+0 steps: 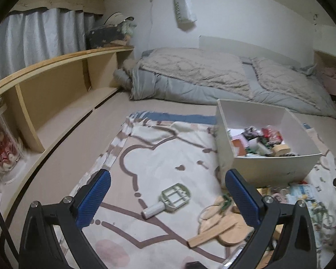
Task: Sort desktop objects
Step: 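Lower the left tool toward the white plastic gadget while the right tool approaches the medicine sachet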
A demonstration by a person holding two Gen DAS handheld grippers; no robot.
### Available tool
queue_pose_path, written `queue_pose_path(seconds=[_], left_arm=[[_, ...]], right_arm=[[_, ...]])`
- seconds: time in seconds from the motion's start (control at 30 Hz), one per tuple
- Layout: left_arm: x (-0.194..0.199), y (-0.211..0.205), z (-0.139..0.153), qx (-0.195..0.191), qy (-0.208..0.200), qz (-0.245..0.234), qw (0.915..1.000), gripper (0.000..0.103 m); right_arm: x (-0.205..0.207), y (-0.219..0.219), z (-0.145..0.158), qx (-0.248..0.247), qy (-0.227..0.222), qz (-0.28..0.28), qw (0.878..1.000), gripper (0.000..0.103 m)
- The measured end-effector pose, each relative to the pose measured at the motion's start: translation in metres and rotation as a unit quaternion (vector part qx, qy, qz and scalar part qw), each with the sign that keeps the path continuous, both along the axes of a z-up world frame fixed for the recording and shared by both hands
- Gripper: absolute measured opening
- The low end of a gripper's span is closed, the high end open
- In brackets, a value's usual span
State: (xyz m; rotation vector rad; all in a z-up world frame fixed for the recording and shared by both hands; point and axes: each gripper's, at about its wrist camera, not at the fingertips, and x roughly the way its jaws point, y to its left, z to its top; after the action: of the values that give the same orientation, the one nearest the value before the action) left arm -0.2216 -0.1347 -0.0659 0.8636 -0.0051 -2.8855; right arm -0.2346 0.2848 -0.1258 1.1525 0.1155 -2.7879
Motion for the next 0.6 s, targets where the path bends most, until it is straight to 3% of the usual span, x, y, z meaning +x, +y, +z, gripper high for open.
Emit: queue_pose_path(seconds=[0.17, 0.37, 0.6], left_arm=[[-0.014, -0.012, -0.017, -0.022, 0.003, 0.023, 0.9995, 0.103], [-0.033, -0.036, -0.037, 0.023, -0.03, 0.061, 0.9974, 0.103], [-0.057, -0.051, -0.068, 0.041, -0.066, 0.084, 0.9934, 0.103]], right_arm=[[-0.018, -0.006, -0.027, 0.007, -0.045, -0.024, 0.999, 0.103], [-0.037, -0.018, -0.046, 0.017, -0.074, -0.038, 0.996, 0.103], [-0.053, -0.031, -0.063, 0.044, -0.091, -0.015, 0.995, 0.103]])
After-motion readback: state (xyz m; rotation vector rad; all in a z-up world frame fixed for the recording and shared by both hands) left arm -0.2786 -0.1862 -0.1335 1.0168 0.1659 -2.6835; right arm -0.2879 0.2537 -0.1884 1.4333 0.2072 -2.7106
